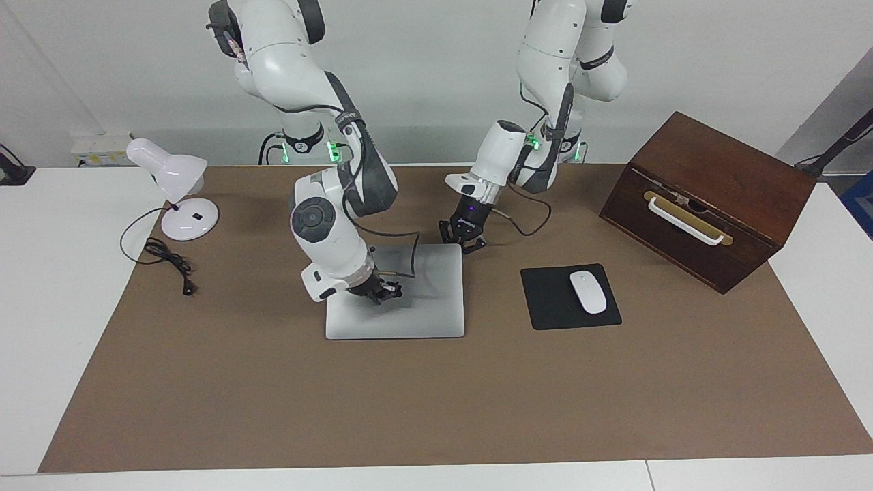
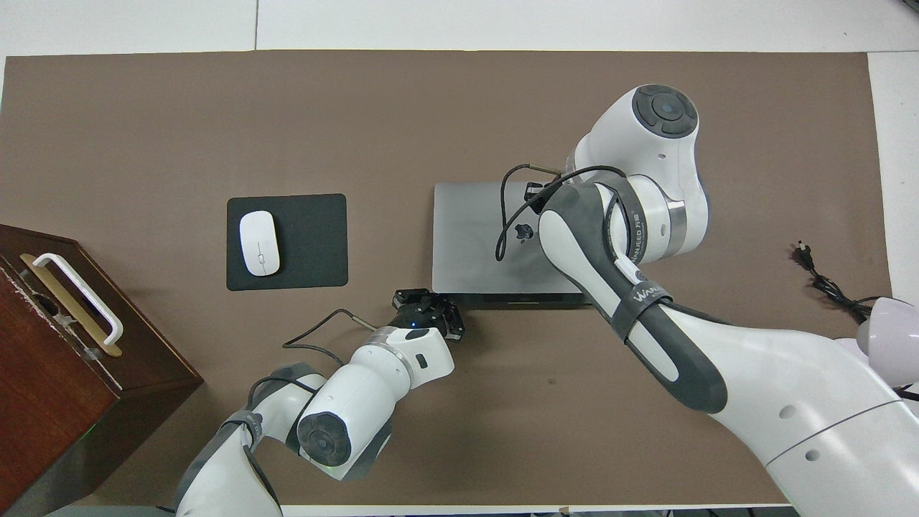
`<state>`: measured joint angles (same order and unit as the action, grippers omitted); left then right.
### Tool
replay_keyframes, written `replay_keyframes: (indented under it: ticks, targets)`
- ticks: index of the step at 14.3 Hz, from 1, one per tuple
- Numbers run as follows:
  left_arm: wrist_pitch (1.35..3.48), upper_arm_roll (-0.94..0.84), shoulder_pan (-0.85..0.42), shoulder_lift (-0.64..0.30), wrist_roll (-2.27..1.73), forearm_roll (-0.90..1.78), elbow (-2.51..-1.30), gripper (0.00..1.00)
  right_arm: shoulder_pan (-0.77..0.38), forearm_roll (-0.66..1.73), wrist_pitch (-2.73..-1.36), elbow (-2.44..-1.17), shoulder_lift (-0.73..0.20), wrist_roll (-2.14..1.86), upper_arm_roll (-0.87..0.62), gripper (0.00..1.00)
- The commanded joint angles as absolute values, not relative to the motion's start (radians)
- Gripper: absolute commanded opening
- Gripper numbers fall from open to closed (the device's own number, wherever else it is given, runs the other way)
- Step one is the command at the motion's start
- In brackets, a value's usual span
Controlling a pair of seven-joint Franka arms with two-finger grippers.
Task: Close laptop with both arms
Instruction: 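Push the laptop lid down toward the keyboard with the right gripper, then press the closed lid flat with the right gripper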
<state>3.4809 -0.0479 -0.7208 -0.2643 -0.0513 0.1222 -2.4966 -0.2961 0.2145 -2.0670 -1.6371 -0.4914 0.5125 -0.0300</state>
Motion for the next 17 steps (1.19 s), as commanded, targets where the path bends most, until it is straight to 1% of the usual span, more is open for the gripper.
replay_keyframes:
  ticks: [1,10,17]
  targets:
    - [3.501,-0.028,-0.73,-0.314,-0.023,0.127,-2.497,0.0,-0.29,0.235,-2.094,-1.66,-0.489,0.471,-0.032,0.0]
    - [3.499,-0.028,-0.73,-0.314,-0.023,0.127,-2.5,0.0,-0.282,0.235,-2.118,-1.678,-0.502,0.454,-0.032,0.0]
    - [3.501,-0.029,-0.729,-0.314,-0.023,0.127,-2.502,0.0,-0.256,0.233,-2.048,-1.631,-0.473,0.457,-0.031,0.0]
